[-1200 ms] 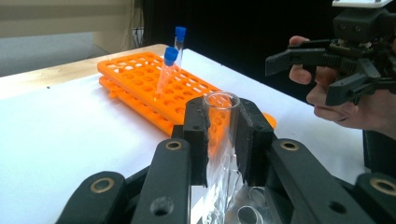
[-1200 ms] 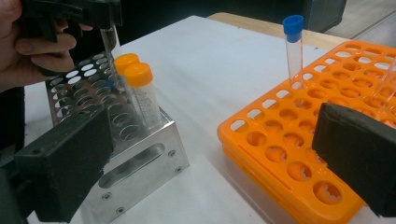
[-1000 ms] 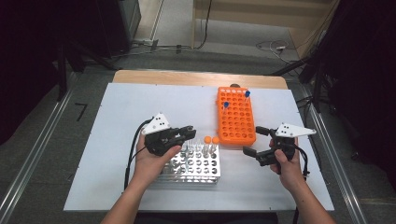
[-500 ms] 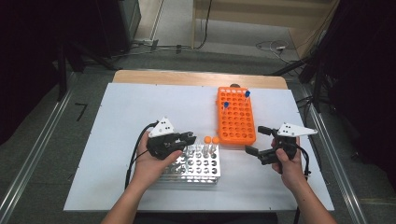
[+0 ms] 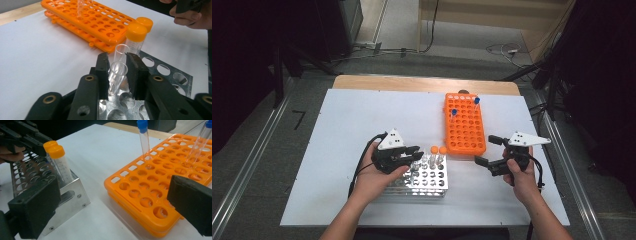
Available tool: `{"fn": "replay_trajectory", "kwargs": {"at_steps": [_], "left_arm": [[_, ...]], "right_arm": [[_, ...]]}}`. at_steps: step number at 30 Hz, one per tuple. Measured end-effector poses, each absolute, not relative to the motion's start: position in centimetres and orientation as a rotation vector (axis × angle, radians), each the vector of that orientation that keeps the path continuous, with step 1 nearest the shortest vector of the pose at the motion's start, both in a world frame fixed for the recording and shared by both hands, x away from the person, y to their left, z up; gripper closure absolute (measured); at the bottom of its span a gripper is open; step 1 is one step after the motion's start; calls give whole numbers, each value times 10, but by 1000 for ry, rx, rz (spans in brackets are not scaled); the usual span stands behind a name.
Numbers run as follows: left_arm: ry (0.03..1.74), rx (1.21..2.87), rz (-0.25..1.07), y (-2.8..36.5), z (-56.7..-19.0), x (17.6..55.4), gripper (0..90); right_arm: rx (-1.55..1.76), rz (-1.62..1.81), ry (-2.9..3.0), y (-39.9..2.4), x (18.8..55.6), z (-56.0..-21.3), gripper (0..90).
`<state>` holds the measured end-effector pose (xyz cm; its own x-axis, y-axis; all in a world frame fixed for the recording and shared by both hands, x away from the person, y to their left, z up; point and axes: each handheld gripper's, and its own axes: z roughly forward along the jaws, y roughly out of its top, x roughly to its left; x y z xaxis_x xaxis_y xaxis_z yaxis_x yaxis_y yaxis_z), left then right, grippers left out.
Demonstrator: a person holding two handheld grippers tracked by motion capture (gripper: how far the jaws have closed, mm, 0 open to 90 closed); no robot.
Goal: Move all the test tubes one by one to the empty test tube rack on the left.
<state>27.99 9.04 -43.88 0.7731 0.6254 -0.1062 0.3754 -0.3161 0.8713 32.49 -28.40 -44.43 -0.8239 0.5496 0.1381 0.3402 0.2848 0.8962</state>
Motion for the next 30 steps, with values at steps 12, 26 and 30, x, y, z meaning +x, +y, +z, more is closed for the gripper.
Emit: {"fn": "replay_trajectory", "kwargs": {"at_steps": [12, 26, 30], "left_arm": [[760, 1847, 249, 98, -433, 278, 490], [747, 1708, 244, 120, -425, 276, 29], [746, 1683, 254, 127, -425, 276, 0]], "right_arm": [[829, 1563, 2342, -284, 328, -444, 0], [934, 1556, 2270, -287, 359, -441, 9], [973, 1531, 2259, -286, 374, -443, 30]]}}
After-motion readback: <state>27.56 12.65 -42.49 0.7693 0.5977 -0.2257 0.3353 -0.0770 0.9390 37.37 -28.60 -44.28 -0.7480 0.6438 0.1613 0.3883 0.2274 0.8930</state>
